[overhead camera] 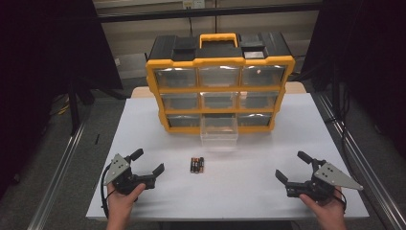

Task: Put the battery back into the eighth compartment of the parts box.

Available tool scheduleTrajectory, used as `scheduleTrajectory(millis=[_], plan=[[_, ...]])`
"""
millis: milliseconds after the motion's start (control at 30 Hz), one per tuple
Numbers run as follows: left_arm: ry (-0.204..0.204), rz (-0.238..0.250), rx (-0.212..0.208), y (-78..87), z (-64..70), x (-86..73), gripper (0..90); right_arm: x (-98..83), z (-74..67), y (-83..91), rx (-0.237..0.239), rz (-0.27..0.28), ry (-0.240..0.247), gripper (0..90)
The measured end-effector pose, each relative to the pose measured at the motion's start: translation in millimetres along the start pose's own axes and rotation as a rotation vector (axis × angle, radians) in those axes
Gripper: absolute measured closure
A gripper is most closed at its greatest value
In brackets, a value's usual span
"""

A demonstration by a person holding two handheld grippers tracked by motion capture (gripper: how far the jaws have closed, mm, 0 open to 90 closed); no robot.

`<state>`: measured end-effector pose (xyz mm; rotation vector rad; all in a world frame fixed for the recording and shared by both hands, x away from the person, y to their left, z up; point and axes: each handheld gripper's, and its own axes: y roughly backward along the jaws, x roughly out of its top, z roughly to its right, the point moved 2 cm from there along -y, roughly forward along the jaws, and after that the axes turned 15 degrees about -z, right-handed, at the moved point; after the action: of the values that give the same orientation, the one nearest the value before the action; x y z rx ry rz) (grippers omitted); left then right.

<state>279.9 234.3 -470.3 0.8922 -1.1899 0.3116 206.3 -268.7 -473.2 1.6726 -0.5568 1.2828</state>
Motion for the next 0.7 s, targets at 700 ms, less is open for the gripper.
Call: scheduleTrajectory(millis=[700], plan=[[0.009, -0.065, -0.017, -19.5, 11.4, 12.1, 1.0, 1.3, -1.8, -0.3, 0.011, 0.006, -0.002, 0.1]])
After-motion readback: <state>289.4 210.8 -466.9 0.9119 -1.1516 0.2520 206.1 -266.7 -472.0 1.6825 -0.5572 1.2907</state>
